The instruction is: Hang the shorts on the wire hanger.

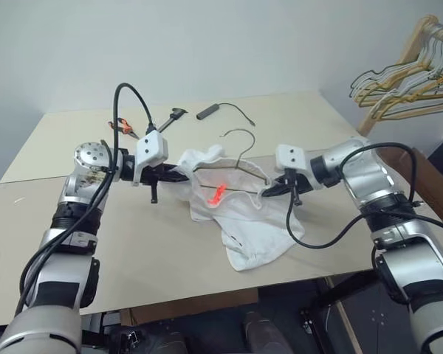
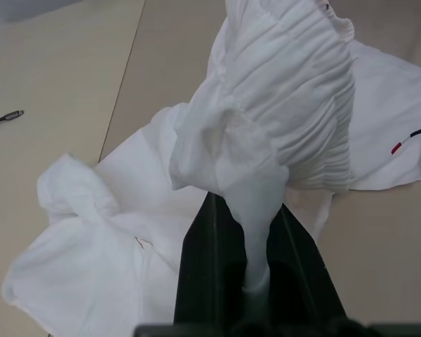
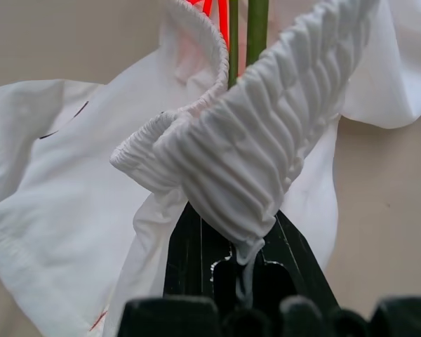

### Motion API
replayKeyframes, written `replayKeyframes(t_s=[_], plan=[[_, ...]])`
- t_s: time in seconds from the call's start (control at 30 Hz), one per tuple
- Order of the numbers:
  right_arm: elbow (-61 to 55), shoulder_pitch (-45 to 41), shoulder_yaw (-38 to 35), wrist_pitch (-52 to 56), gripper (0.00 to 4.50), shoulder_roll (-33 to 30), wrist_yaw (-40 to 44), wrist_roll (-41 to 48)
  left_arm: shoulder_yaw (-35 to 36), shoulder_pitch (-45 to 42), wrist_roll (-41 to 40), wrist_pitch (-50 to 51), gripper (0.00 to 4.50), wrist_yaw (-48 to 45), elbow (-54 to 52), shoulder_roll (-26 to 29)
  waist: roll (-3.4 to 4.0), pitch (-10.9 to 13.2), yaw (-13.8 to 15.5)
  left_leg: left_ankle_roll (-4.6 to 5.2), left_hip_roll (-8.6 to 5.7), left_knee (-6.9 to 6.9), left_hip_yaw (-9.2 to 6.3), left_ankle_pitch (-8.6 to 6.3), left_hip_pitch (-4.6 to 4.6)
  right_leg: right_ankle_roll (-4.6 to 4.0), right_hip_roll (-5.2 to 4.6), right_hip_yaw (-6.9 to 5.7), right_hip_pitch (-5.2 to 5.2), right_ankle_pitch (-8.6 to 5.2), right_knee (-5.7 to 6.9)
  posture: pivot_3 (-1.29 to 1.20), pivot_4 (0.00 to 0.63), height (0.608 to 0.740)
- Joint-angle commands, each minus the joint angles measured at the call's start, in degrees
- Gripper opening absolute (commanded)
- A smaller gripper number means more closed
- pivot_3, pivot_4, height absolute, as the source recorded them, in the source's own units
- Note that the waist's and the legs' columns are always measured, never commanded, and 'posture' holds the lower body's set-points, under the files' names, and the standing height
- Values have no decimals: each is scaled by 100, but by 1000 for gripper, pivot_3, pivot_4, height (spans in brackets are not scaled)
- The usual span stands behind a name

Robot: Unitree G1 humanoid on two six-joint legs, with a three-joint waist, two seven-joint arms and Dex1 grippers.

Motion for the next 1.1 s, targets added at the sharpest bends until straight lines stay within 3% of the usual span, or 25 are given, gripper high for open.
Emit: replayKeyframes(t_s=[0.03, 0.27, 0.5, 0.6, 0.7, 0.87, 1.1], plan=[[-606, 149, -327, 426, 6, -271, 310, 395, 127, -102, -149, 43, 242, 34, -124, 12, 0, 0, 11, 0, 0, 1, 0, 0, 0, 0, 0, 0, 0, 0, 1, -83, 29, 740], [-1896, 927, -649, 1527, 0, -887, 286, 915, 348, -251, -444, 164, 2209, 145, -150, -88, 0, 0, 25, 0, 0, 1, 0, 0, -2, 1, 0, -2, 0, -1, -2, -108, 32, 740], [-3019, 2126, -1441, 2777, 0, -1446, -483, 1496, 938, -687, -797, 321, 4471, 872, 186, -42, -1, 1, 26, 0, 0, 1, 1, 0, -5, 5, 0, -2, 0, -3, -7, -125, 41, 740], [-3479, 2622, -1984, 3393, 0, -1509, -1057, 1798, 1200, -619, -1148, 794, 4471, 1287, -323, -89, -2, 1, 26, 1, 0, 0, 1, -1, -8, 8, 0, -1, 0, -5, -9, -130, 43, 740], [-4130, 3298, -2770, 4219, 0, -1478, -2009, 1859, 1610, -230, -2152, 2308, 4471, 1893, -1800, -303, -2, 1, 28, 2, 1, 1, 1, -2, -14, 9, -2, -1, -3, -6, -11, -150, 50, 740], [-4863, 3850, -3880, 5836, 0, -1145, -3120, 2019, 1971, 405, -3541, 3877, 4471, 2960, -3866, -716, -2, 1, 91, 4, 1, 5, 5, -4, -16, 17, -3, 5, 1, -11, -8, -191, 59, 740], [-5323, 3851, -5146, 7651, 0, -590, -4298, 1863, 1829, 618, -4518, 4604, 4471, 3983, -5248, -1205, -2, 1, 67, 3, 1, 4, 16, -4, 2, 60, 1, 14, 15, -36, -13, -242, 70, 740]])
